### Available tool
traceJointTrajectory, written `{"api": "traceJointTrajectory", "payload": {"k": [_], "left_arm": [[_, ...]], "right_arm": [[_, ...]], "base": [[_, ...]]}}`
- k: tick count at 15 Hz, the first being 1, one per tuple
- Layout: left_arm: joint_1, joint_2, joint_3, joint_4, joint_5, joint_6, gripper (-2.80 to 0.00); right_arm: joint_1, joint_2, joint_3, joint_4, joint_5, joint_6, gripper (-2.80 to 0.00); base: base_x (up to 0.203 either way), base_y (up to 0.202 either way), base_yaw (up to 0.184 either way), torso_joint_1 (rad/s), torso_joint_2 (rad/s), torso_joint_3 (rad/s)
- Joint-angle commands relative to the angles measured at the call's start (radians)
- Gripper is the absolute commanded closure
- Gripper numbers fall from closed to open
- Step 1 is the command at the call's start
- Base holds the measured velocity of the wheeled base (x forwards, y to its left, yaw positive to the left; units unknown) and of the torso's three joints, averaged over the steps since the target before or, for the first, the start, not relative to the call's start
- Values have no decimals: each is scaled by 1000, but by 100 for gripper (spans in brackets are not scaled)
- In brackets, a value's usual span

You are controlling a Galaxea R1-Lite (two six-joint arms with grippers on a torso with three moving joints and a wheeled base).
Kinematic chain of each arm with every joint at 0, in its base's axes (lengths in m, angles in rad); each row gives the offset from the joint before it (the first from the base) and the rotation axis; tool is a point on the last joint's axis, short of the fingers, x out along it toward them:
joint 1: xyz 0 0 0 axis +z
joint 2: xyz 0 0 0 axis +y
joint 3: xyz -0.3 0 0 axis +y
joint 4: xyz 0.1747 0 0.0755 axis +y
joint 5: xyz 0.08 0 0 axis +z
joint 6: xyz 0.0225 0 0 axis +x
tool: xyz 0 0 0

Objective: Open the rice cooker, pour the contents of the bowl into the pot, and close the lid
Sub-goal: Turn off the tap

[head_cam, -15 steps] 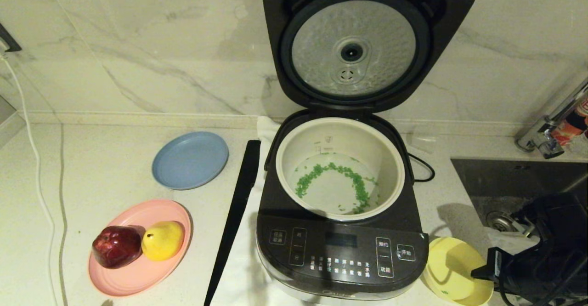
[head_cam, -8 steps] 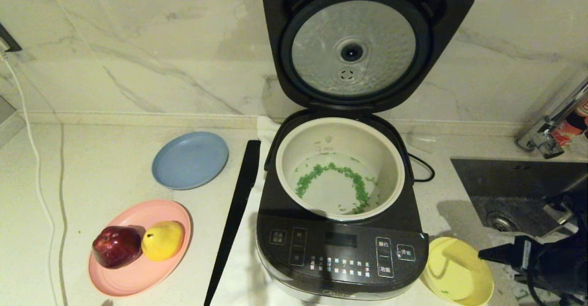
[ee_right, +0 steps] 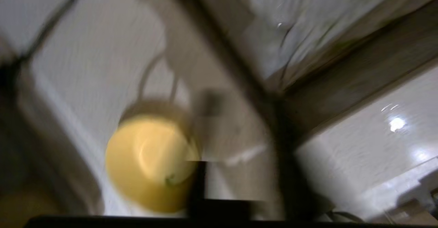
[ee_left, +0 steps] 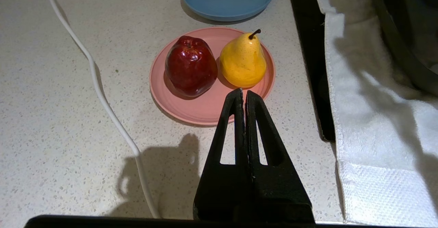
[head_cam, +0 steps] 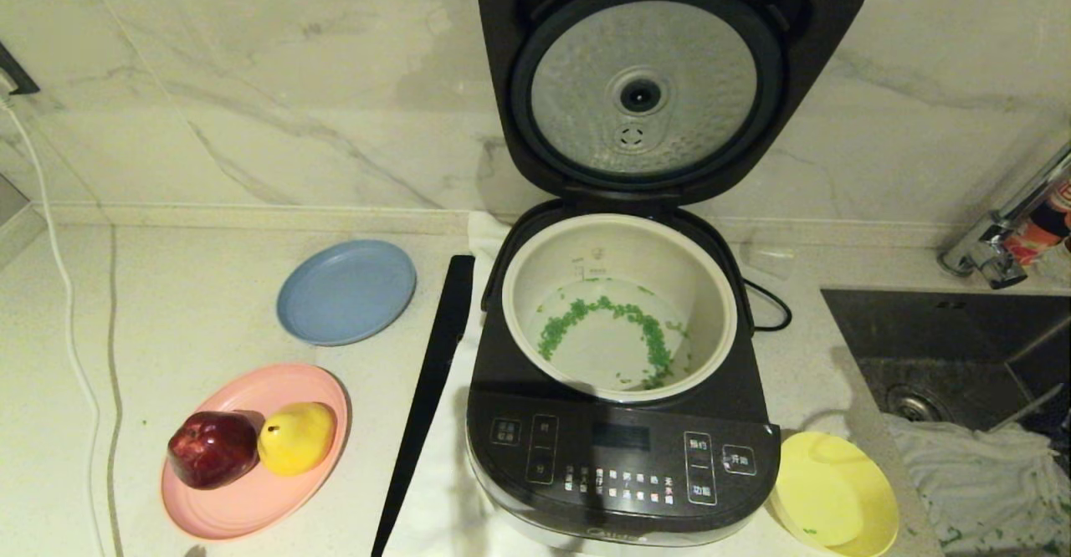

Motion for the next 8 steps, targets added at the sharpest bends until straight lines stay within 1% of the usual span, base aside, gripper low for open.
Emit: {"api": "traceJointTrajectory", "payload": {"k": [1, 3, 4, 6, 8], "left_arm": [[0, -1, 9, 0, 0, 0, 0], [0, -1, 9, 0, -1, 0, 0], [0, -1, 9, 0, 0, 0, 0], [0, -1, 9, 0, 0, 0, 0], [0, -1, 9, 0, 0, 0, 0]], "right_arm": [[-70, 28, -11, -58, -28, -10, 0], [-119, 76, -3, -140, -112, -51, 0], [-138, 95, 0, -179, -136, -60, 0], [-197, 144, 6, -279, -153, -83, 0], [-227, 204, 19, -415, -180, -104, 0]], "base": [[0, 0, 0, 0, 0, 0], [0, 0, 0, 0, 0, 0], [0, 0, 0, 0, 0, 0], [0, 0, 0, 0, 0, 0], [0, 0, 0, 0, 0, 0]]}}
